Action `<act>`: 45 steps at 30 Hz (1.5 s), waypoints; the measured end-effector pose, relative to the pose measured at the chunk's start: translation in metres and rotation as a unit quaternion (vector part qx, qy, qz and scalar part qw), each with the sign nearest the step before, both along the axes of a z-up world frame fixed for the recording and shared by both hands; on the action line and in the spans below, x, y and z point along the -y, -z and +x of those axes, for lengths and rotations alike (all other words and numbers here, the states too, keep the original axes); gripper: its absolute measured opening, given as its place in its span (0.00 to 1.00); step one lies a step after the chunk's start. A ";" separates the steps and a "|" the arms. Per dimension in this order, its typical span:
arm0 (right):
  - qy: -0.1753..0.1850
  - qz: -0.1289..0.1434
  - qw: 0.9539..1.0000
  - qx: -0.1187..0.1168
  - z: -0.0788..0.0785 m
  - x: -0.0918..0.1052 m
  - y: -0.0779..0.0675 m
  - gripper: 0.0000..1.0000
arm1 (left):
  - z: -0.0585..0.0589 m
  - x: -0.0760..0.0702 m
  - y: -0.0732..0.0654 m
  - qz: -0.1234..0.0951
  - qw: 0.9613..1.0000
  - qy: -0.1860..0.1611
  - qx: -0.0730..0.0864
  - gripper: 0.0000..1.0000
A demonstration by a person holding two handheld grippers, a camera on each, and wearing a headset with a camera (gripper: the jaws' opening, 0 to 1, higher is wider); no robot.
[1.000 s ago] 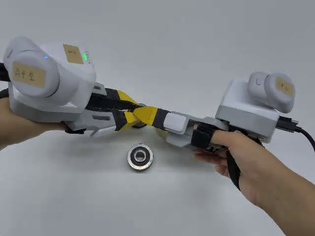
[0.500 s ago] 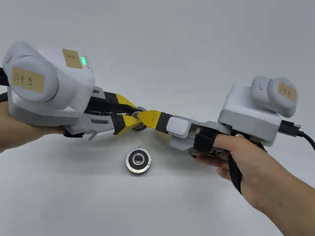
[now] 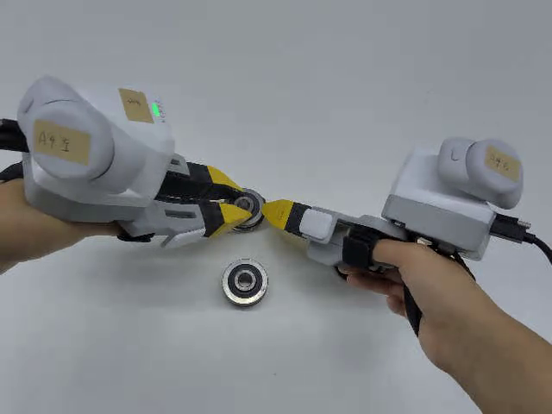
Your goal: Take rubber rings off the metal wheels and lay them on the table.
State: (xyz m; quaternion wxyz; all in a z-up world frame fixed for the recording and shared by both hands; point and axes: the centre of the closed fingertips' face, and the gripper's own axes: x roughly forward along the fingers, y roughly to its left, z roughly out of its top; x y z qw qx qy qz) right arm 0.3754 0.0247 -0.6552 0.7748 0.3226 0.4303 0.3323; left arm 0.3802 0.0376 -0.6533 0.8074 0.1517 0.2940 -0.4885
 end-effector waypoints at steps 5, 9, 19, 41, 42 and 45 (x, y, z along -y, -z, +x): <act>-0.005 -0.006 1.000 0.002 0.000 -0.002 -0.001 0.01 | 0.000 0.000 0.000 0.002 1.000 0.008 -0.001 0.12; -0.008 -0.009 1.000 0.004 0.001 -0.004 0.000 0.01 | 0.000 0.000 0.000 0.002 1.000 0.010 -0.001 0.12; -0.029 -0.031 0.999 0.030 0.001 -0.005 -0.001 0.01 | 0.000 0.000 0.000 0.000 1.000 0.010 -0.002 0.12; -0.058 -0.034 0.996 0.059 0.006 -0.018 -0.006 0.01 | 0.001 -0.001 0.001 0.003 1.000 0.013 0.003 0.12; -0.060 -0.040 0.996 0.061 0.006 -0.019 -0.006 0.01 | 0.001 -0.001 0.001 0.003 1.000 0.013 0.004 0.12; -0.060 -0.038 0.996 0.057 0.005 -0.018 -0.006 0.01 | 0.001 -0.001 0.001 0.004 1.000 0.014 0.004 0.12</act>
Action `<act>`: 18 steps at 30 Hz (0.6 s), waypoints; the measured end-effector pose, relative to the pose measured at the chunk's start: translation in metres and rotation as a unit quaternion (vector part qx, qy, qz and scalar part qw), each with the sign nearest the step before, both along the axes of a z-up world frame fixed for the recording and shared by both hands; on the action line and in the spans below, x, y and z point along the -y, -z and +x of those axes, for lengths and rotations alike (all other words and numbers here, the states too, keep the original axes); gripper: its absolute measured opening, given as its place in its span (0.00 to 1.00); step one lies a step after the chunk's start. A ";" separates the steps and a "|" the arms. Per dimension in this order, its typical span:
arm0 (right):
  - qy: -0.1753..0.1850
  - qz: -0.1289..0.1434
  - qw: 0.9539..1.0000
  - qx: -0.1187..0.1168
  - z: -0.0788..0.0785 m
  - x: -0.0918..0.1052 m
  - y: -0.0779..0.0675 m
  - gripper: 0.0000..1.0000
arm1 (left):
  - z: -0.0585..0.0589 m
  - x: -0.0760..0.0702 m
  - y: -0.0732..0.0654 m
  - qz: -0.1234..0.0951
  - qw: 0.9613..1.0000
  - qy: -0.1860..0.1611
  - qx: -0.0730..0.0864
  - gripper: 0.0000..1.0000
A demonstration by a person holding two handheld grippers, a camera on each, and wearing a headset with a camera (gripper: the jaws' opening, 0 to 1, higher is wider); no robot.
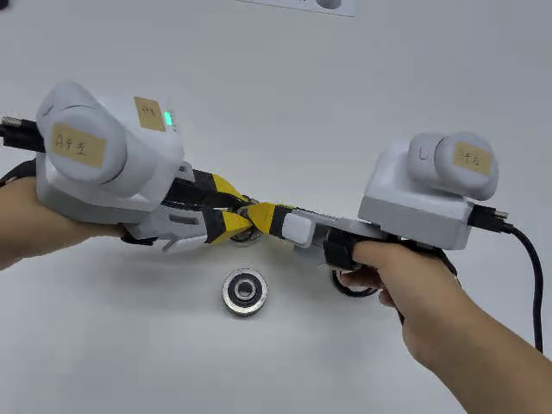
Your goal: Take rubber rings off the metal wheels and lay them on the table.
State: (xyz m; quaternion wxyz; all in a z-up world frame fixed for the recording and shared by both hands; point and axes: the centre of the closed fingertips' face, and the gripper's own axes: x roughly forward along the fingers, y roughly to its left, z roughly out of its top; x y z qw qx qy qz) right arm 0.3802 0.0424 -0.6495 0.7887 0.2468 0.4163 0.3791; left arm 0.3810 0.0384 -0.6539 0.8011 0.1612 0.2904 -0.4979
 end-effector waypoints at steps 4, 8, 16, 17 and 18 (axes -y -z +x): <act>0.009 0.005 1.000 -0.005 0.000 0.007 -0.004 0.01 | 0.000 0.000 0.000 0.000 1.000 0.000 0.000 0.12; 0.015 0.010 1.000 -0.014 -0.001 0.008 -0.006 0.01 | 0.000 0.001 0.000 0.015 1.000 0.018 0.016 0.12; 0.027 0.010 0.999 -0.026 0.000 0.008 -0.003 0.02 | -0.002 0.002 -0.001 0.025 0.999 0.014 0.016 0.14; 0.028 0.011 0.999 -0.026 0.001 0.008 -0.004 0.02 | -0.002 0.002 -0.001 0.026 0.999 0.012 0.015 0.14; 0.029 0.011 0.999 -0.025 0.001 0.007 -0.006 0.02 | -0.003 0.001 -0.001 0.030 0.999 0.014 0.017 0.14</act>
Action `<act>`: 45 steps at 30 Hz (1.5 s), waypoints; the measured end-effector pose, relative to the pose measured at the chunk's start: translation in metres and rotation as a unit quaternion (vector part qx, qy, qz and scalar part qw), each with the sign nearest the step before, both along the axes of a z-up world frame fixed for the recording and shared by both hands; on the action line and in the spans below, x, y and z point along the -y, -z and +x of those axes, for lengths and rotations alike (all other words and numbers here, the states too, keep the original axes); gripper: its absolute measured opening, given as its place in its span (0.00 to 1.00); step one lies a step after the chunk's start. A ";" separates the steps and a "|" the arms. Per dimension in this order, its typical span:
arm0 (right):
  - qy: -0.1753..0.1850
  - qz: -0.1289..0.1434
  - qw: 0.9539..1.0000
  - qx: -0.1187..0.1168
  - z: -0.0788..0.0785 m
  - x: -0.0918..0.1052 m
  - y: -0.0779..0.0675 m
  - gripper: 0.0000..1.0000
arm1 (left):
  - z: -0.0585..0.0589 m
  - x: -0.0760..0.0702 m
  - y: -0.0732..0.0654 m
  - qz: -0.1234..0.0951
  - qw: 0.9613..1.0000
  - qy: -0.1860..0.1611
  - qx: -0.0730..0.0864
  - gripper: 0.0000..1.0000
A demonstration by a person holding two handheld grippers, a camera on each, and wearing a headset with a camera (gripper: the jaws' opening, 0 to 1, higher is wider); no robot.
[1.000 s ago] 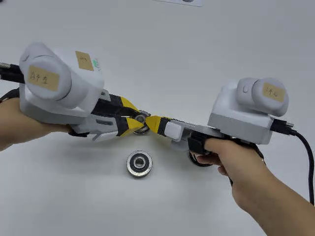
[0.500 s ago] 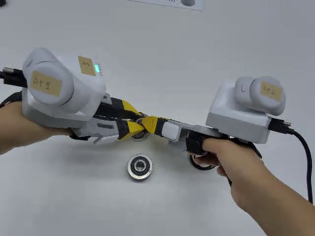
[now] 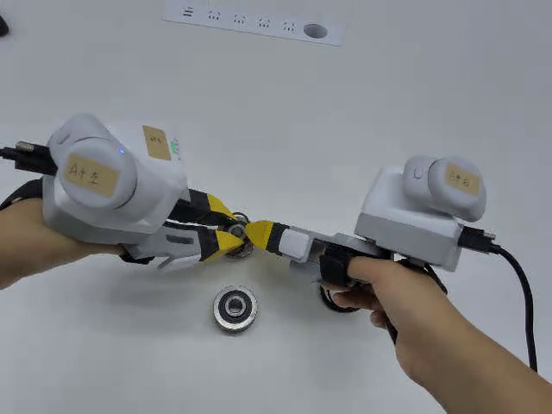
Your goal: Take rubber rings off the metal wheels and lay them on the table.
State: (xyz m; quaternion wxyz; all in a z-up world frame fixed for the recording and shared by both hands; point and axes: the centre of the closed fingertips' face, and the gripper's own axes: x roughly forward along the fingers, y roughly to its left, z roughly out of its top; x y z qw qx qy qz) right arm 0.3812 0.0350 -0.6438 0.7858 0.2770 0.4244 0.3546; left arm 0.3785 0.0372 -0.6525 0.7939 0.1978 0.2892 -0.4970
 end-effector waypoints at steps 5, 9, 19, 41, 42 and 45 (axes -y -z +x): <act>0.008 0.006 1.000 -0.008 0.000 0.000 0.000 0.02 | -0.002 -0.003 -0.006 0.002 1.000 0.003 0.003 0.22; 0.009 0.012 1.000 -0.015 -0.002 -0.001 -0.001 0.02 | -0.007 -0.008 -0.018 -0.018 1.000 -0.009 0.003 0.25; 0.015 0.042 0.999 -0.021 -0.003 -0.008 -0.016 0.02 | -0.001 -0.025 -0.038 -0.053 0.997 -0.056 0.015 0.27; 0.128 0.036 0.990 -0.049 -0.008 0.086 -0.012 0.02 | -0.004 -0.013 -0.050 -0.081 0.995 -0.051 0.024 0.35; 0.130 0.034 0.990 -0.051 -0.012 0.090 -0.010 0.02 | -0.004 -0.013 -0.049 -0.080 0.995 -0.051 0.023 0.35; 0.142 0.027 0.987 -0.071 -0.025 0.104 0.001 0.02 | -0.007 -0.013 -0.047 -0.082 0.995 -0.052 0.022 0.35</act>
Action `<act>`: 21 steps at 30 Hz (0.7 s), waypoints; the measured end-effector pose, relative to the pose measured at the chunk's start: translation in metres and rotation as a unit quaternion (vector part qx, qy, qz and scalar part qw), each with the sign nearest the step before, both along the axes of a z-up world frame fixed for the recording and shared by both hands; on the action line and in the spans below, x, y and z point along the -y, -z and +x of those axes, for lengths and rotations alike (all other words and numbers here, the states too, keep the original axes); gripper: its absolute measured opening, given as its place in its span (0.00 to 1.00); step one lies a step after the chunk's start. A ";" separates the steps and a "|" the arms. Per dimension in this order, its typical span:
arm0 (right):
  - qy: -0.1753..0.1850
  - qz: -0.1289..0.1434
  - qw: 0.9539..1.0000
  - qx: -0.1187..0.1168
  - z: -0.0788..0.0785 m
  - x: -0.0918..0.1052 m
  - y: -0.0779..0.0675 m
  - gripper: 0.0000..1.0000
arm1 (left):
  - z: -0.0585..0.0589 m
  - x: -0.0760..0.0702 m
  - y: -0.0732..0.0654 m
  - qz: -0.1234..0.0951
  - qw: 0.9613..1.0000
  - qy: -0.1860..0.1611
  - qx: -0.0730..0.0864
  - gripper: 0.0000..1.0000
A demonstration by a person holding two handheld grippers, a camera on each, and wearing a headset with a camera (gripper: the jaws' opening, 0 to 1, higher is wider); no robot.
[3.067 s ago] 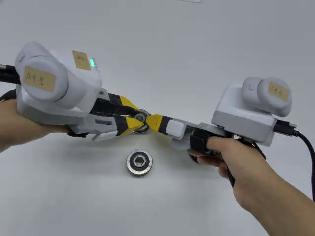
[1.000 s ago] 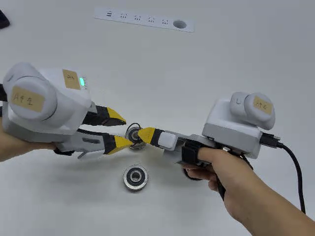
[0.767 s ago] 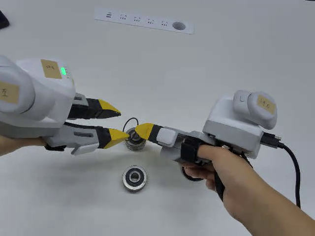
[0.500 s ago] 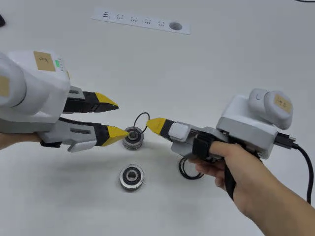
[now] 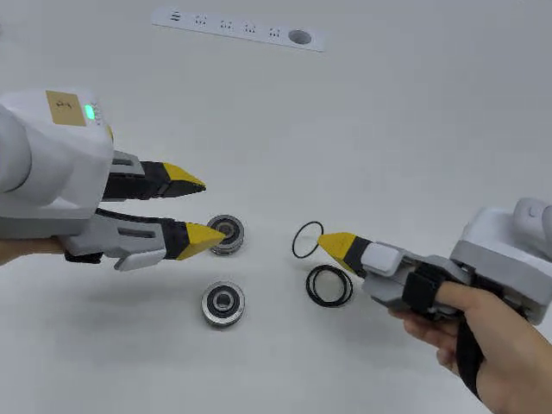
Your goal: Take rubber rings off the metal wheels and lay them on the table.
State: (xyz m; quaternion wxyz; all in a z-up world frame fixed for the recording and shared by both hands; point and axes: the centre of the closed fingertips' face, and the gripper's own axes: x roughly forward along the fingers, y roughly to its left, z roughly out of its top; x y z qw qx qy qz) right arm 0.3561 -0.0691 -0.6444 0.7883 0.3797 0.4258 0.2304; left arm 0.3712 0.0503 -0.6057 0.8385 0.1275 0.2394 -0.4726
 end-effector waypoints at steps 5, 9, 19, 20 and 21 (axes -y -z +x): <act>0.012 -0.001 1.000 -0.020 -0.016 0.013 0.009 0.02 | -0.003 0.000 -0.003 -0.004 1.000 -0.003 0.002 0.35; 0.018 -0.003 0.999 -0.027 -0.019 0.018 0.012 0.02 | -0.004 0.000 -0.004 -0.008 1.000 -0.007 0.001 0.34; 0.029 -0.021 0.999 -0.037 -0.019 0.027 0.020 0.02 | -0.009 -0.002 -0.004 -0.006 1.000 -0.009 -0.001 0.34; 0.027 -0.026 0.999 -0.038 -0.020 0.028 0.021 0.02 | -0.009 -0.002 -0.003 -0.005 1.000 -0.009 -0.001 0.34; 0.026 -0.031 0.998 -0.037 -0.020 0.029 0.023 0.03 | -0.009 -0.003 -0.002 -0.003 1.000 -0.009 -0.002 0.34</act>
